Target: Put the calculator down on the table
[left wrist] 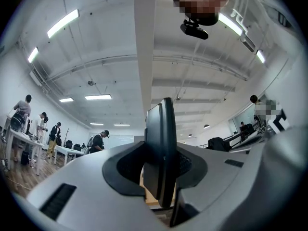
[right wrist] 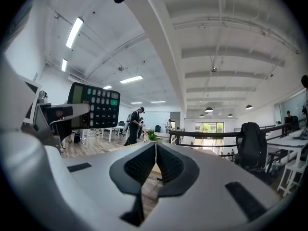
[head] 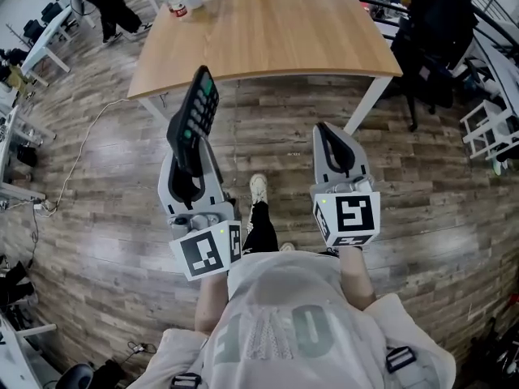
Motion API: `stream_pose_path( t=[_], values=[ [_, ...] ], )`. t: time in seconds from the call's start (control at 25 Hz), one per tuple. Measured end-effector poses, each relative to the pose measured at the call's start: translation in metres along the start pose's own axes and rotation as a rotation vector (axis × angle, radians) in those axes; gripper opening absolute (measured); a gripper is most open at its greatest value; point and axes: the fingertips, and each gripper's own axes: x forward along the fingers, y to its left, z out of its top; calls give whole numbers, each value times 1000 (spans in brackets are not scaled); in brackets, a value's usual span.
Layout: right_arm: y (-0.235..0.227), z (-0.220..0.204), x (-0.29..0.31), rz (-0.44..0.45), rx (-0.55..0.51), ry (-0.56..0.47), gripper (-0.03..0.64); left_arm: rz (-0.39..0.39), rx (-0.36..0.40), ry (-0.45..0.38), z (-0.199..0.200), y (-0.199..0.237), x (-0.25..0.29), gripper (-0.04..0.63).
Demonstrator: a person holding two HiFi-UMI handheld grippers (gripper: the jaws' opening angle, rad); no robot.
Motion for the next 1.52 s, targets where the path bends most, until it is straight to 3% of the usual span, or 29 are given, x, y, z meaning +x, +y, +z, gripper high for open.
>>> stream_pose_path(
  t=[0.2, 0.64, 0.84, 1.16, 1.4, 1.52],
  values=[
    [-21, 7, 47, -16, -17, -2, 20, -17, -37, -18, -13, 2, 52, 121],
    [-30, -18, 173, 31, -35, 43, 20, -18, -37, -5, -76, 32, 152, 121],
    [-42, -7, 260, 56, -39, 83, 20, -33, -59, 35, -95, 52, 240, 121],
    [-51, 5, 366, 71, -44, 95, 20, -59, -29, 38, -114, 84, 342, 121],
    [-59, -12, 403, 47, 22, 155, 20, -70, 5, 54, -131, 109, 393, 121],
    [-70, -20, 427, 31, 43, 167, 20, -57, -20, 66, -147, 115, 418, 121]
  ],
)
